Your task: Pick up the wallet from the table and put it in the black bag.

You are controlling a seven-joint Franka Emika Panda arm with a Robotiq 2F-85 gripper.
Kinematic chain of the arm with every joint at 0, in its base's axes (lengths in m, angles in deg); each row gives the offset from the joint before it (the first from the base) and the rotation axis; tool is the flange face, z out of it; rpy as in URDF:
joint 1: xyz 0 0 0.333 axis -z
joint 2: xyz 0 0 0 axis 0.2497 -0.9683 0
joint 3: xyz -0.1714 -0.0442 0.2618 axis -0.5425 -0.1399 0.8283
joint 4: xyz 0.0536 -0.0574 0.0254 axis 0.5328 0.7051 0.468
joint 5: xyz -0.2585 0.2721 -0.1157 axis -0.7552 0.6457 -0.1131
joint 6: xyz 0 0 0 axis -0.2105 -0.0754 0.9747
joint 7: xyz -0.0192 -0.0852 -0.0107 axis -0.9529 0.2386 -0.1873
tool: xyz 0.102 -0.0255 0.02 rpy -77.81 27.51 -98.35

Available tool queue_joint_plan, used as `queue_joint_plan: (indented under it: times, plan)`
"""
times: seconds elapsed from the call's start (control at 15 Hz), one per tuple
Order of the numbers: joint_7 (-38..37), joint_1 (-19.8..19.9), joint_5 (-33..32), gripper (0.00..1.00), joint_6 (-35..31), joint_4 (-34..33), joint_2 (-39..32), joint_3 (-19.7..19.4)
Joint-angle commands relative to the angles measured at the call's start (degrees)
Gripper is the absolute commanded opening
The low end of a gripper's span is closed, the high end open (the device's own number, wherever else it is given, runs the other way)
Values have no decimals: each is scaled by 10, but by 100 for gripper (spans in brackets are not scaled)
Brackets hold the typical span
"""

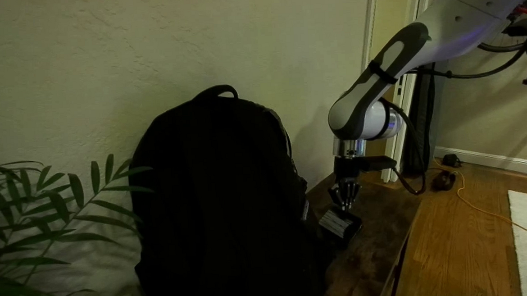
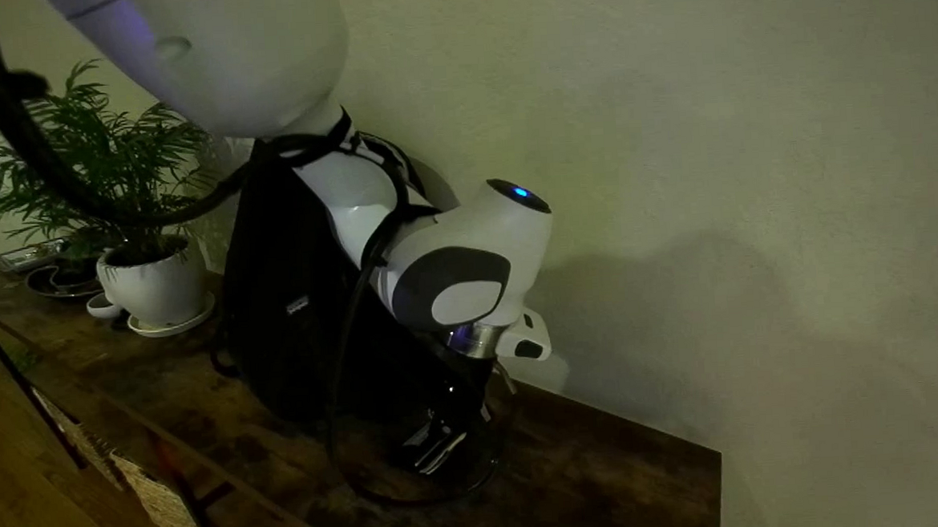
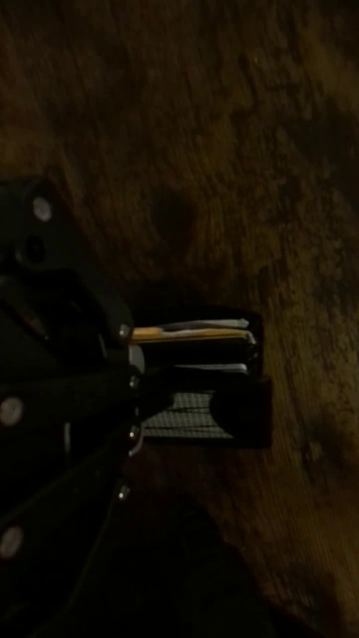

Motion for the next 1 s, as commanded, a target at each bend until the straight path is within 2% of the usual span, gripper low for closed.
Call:
queue_joint_plan:
  times: [0.0,0.2,0.47,0.93]
  plan:
    - [-10,-28,-41,1,-2,47,65,-35]
    - [-41,-74,-113,1,-20,62,88,-80]
    - [-102,-146,-217,1,-31,84,80,-127]
    - [-150,-207,-272,2,-56,149,82,-121]
